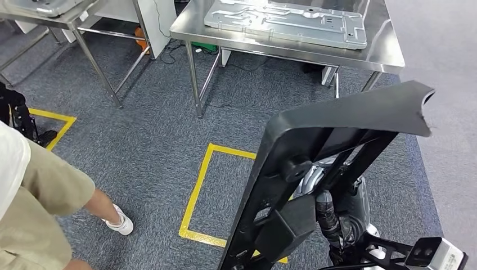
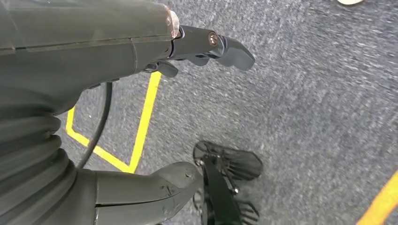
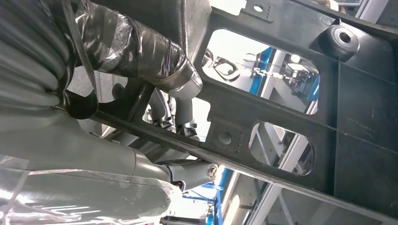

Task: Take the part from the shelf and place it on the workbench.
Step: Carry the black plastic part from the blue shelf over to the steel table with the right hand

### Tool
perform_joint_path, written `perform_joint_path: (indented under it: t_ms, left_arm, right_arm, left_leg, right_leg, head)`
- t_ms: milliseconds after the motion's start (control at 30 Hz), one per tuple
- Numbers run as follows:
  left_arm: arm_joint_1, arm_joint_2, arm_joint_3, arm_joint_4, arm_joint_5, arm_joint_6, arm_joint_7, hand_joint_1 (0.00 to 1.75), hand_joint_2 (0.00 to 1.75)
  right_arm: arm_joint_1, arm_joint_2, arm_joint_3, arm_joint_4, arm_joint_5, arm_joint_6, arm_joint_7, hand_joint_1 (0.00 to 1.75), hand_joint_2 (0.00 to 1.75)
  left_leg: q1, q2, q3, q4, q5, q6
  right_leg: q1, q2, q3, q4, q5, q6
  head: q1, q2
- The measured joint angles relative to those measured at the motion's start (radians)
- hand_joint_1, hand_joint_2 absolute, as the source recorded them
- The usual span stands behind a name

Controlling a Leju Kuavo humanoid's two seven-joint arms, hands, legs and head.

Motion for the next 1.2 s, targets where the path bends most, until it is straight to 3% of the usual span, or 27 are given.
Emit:
perform_joint_path:
  t_ms: [67, 167, 200, 267, 300, 333, 367, 400, 433, 500, 533, 667, 733, 800, 833, 867, 900, 967, 1000, 1033, 1133, 1200]
  left_arm:
    - [0.000, 0.000, 0.001, 0.000, 0.003, -0.004, 0.003, 0.00, 1.75]
    - [-0.001, 0.000, 0.002, 0.000, 0.008, -0.007, 0.006, 0.00, 1.75]
    - [-0.001, 0.001, 0.002, 0.000, 0.010, -0.008, 0.006, 0.00, 1.75]
    - [0.001, 0.002, 0.002, 0.000, 0.010, -0.008, 0.007, 0.00, 1.75]
    - [0.003, 0.002, 0.003, 0.000, 0.010, -0.008, 0.007, 0.00, 1.75]
    - [0.005, 0.002, 0.004, 0.000, 0.010, -0.008, 0.008, 0.00, 1.75]
    - [0.006, 0.002, 0.005, 0.000, 0.010, -0.009, 0.009, 0.00, 1.75]
    - [0.007, 0.002, 0.006, 0.000, 0.010, -0.009, 0.009, 0.00, 1.75]
    - [0.007, 0.003, 0.006, 0.000, 0.010, -0.010, 0.009, 0.00, 1.75]
    - [0.006, 0.005, 0.007, 0.000, 0.010, -0.012, 0.008, 0.00, 1.75]
    - [0.005, 0.006, 0.007, 0.000, 0.010, -0.013, 0.008, 0.00, 1.75]
    - [0.005, 0.007, 0.008, 0.000, 0.010, -0.017, 0.004, 0.00, 1.75]
    - [0.004, 0.006, 0.008, 0.000, 0.010, -0.018, 0.003, 0.00, 1.75]
    - [0.005, 0.007, 0.008, 0.000, 0.010, -0.018, 0.002, 0.00, 1.75]
    - [0.005, 0.007, 0.008, 0.000, 0.010, -0.019, 0.000, 0.00, 1.75]
    - [0.005, 0.006, 0.008, 0.000, 0.010, -0.020, -0.001, 0.00, 1.75]
    - [0.005, 0.006, 0.008, 0.000, 0.010, -0.022, -0.002, 0.00, 1.75]
    - [0.005, 0.006, 0.008, 0.000, 0.010, -0.023, -0.004, 0.00, 1.75]
    - [0.004, 0.006, 0.008, 0.000, 0.010, -0.024, -0.005, 0.00, 1.75]
    - [0.004, 0.006, 0.008, 0.000, 0.010, -0.025, -0.006, 0.00, 1.75]
    - [0.003, 0.006, 0.008, 0.000, 0.010, -0.025, -0.009, 0.00, 1.75]
    - [0.002, 0.007, 0.008, 0.000, 0.010, -0.025, -0.011, 0.00, 1.75]
  right_arm:
    - [-0.001, -0.001, 0.000, 0.002, 0.001, 0.002, 0.000, 1.75, 1.75]
    - [-0.002, -0.001, 0.000, 0.003, 0.004, 0.002, -0.001, 1.75, 1.75]
    - [-0.004, -0.001, 0.000, 0.004, 0.005, 0.002, -0.002, 1.75, 1.75]
    - [-0.006, -0.001, 0.000, 0.007, 0.009, 0.000, -0.002, 1.75, 1.75]
    - [-0.005, -0.001, 0.000, 0.009, 0.012, -0.002, -0.002, 1.75, 1.75]
    - [-0.005, -0.001, 0.000, 0.012, 0.014, -0.004, -0.002, 1.75, 1.75]
    - [-0.005, -0.001, 0.000, 0.014, 0.015, -0.005, -0.002, 1.75, 1.75]
    - [-0.005, -0.001, 0.000, 0.015, 0.017, -0.006, -0.002, 1.75, 1.75]
    - [-0.005, -0.001, 0.000, 0.016, 0.018, -0.008, -0.002, 1.75, 1.75]
    - [-0.006, -0.001, 0.000, 0.016, 0.020, -0.012, -0.002, 1.75, 1.75]
    - [-0.006, -0.001, 0.000, 0.016, 0.020, -0.015, -0.002, 1.75, 1.75]
    - [-0.007, -0.001, 0.001, 0.016, 0.025, -0.023, -0.004, 1.75, 1.75]
    - [-0.009, -0.001, 0.001, 0.016, 0.028, -0.024, -0.006, 1.75, 1.75]
    - [-0.009, -0.001, 0.001, 0.016, 0.029, -0.026, -0.008, 1.75, 1.75]
    - [-0.008, -0.001, 0.001, 0.016, 0.029, -0.027, -0.008, 1.75, 1.75]
    - [-0.008, -0.001, 0.001, 0.017, 0.029, -0.029, -0.008, 1.75, 1.75]
    - [-0.008, -0.001, 0.001, 0.017, 0.029, -0.030, -0.008, 1.75, 1.75]
    - [-0.009, -0.001, 0.001, 0.017, 0.031, -0.034, -0.009, 1.75, 1.75]
    - [-0.010, -0.001, 0.001, 0.017, 0.031, -0.036, -0.009, 1.75, 1.75]
    - [-0.011, -0.001, 0.001, 0.016, 0.031, -0.038, -0.010, 1.75, 1.75]
    - [-0.011, -0.001, 0.001, 0.016, 0.032, -0.042, -0.010, 1.75, 1.75]
    - [-0.012, -0.001, 0.002, 0.016, 0.032, -0.042, -0.010, 1.75, 1.75]
  left_leg:
    - [0.000, 0.004, 0.002, -0.004, -0.001, -0.011]
    - [0.001, -0.004, -0.001, 0.015, -0.021, -0.027]
    - [0.001, -0.013, -0.019, 0.055, -0.045, -0.029]
    - [0.003, -0.029, -0.085, 0.191, -0.110, -0.031]
    - [0.003, -0.032, -0.119, 0.254, -0.130, -0.032]
    - [0.002, -0.033, -0.140, 0.288, -0.131, -0.032]
    - [0.002, -0.033, -0.142, 0.281, -0.111, -0.031]
    - [0.002, -0.033, -0.125, 0.235, -0.075, -0.028]
    - [0.002, -0.035, -0.093, 0.163, -0.033, -0.024]
    - [-0.002, -0.040, -0.038, 0.039, 0.016, -0.015]
    - [-0.004, -0.042, -0.025, 0.010, 0.022, -0.010]
    - [-0.001, -0.040, -0.020, -0.007, 0.026, 0.006]
    - [0.003, -0.037, -0.017, -0.012, 0.029, 0.015]
    - [0.003, -0.035, -0.019, -0.011, 0.028, 0.017]
    - [0.003, -0.034, -0.018, -0.011, 0.027, 0.016]
    - [0.003, -0.033, -0.017, -0.011, 0.025, 0.015]
    - [0.004, -0.033, -0.014, -0.010, 0.024, 0.013]
    - [0.005, -0.034, -0.006, -0.010, 0.018, 0.005]
    - [0.005, -0.034, -0.004, -0.010, 0.015, 0.000]
    - [0.004, -0.034, -0.003, -0.009, 0.013, -0.007]
    - [0.004, -0.031, 0.002, -0.016, 0.009, -0.028]
    - [0.007, -0.031, -0.009, 0.019, -0.014, -0.036]
  right_leg:
    - [0.008, -0.001, 0.010, -0.024, -0.001, -0.009]
    - [0.002, 0.004, 0.021, -0.043, 0.006, -0.027]
    - [0.000, 0.005, 0.025, -0.049, 0.008, -0.034]
    - [0.004, 0.007, 0.027, -0.049, 0.006, -0.043]
    - [0.006, 0.010, 0.027, -0.048, 0.004, -0.045]
    - [0.008, 0.013, 0.028, -0.047, 0.003, -0.047]
    - [0.010, 0.017, 0.030, -0.045, 0.001, -0.047]
    - [0.012, 0.020, 0.034, -0.044, -0.002, -0.046]
    - [0.012, 0.022, 0.038, -0.043, -0.005, -0.045]
    - [0.016, 0.027, 0.041, -0.039, -0.011, -0.037]
    - [0.017, 0.029, 0.040, -0.037, -0.013, -0.033]
    - [0.013, 0.030, 0.031, -0.017, -0.028, -0.012]
    - [0.007, 0.027, -0.011, 0.075, -0.082, 0.002]
    - [-0.002, 0.024, -0.082, 0.213, -0.141, 0.014]
    - [-0.006, 0.023, -0.106, 0.255, -0.149, 0.018]
    - [-0.010, 0.021, -0.112, 0.260, -0.136, 0.021]
    - [-0.013, 0.019, -0.096, 0.221, -0.104, 0.023]
    - [-0.015, 0.013, -0.028, 0.077, -0.030, 0.020]
    - [-0.012, 0.012, 0.001, 0.016, -0.008, 0.016]
    - [-0.009, 0.011, 0.016, -0.017, -0.002, 0.010]
    - [-0.004, 0.016, 0.024, -0.038, -0.004, -0.010]
    - [-0.006, 0.017, 0.034, -0.051, 0.000, -0.026]
  head:
    - [0.000, 0.000]
    - [-0.001, 0.000]
    - [-0.001, 0.000]
    - [-0.001, 0.000]
    - [-0.001, 0.000]
    - [-0.001, 0.000]
    - [-0.001, 0.000]
    - [-0.001, 0.000]
    - [-0.001, 0.000]
    - [-0.001, 0.000]
    - [-0.001, 0.000]
    - [0.000, 0.000]
    - [0.000, 0.000]
    - [0.000, 0.000]
    - [0.000, 0.000]
    - [0.000, 0.000]
    - [0.000, 0.000]
    - [0.000, 0.000]
    - [0.000, 0.000]
    - [0.000, 0.000]
    - [-0.001, 0.000]
    - [-0.001, 0.000]
